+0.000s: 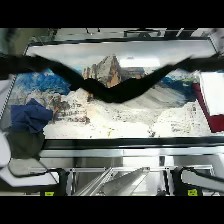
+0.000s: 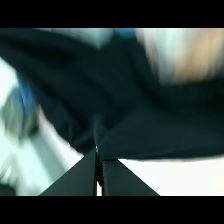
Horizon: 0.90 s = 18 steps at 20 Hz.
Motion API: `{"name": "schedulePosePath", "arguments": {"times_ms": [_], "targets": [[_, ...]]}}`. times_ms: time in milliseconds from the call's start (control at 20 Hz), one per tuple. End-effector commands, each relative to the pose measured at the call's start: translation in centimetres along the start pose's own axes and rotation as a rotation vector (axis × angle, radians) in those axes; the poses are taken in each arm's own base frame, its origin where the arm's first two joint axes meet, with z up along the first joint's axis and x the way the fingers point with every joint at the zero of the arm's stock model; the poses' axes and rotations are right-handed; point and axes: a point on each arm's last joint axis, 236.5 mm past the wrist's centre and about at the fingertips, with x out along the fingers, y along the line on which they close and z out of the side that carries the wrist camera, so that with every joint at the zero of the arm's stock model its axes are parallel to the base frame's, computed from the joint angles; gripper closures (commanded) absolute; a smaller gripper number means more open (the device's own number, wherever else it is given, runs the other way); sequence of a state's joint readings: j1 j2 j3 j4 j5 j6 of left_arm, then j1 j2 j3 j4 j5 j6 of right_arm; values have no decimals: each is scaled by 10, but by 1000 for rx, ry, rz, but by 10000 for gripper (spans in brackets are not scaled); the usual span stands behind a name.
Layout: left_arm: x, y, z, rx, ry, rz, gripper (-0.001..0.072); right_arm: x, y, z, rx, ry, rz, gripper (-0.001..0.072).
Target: Fold the shirts.
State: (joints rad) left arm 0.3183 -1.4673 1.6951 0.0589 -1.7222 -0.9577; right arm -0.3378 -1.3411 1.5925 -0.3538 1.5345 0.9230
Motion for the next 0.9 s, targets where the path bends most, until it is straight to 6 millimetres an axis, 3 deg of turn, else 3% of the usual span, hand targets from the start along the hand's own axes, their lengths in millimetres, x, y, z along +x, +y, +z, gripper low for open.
{"name": "schedulePosePath", "arguments": {"times_ms": [0,50,150,250,350,400,500,650,750,850], "targets": [[-52,-212,50,488,-350,-330,690,-97,144,85,-380,-389,-131,691],[-68,-256,50,594,-426,-353,689,-123,175,95,-467,-478,-219,692],[-87,-311,46,732,-528,-315,688,-159,227,103,-599,-621,-380,691],[-92,-332,43,779,-565,-190,688,-182,257,103,-704,-709,-543,692],[-96,-330,44,769,-579,-58,688,-185,266,97,-770,-700,-631,691],[-97,-313,47,738,-571,42,688,-182,262,95,-755,-683,-621,691],[-99,-262,53,643,-518,226,687,-180,230,95,-618,-651,-572,693],[-79,-181,51,441,-392,242,687,-162,154,85,-419,-524,-469,693],[-48,-106,38,251,-285,207,689,-134,96,68,-281,-420,-383,693],[-14,-19,15,75,-181,253,689,-104,26,39,-138,-289,-384,693]]}}
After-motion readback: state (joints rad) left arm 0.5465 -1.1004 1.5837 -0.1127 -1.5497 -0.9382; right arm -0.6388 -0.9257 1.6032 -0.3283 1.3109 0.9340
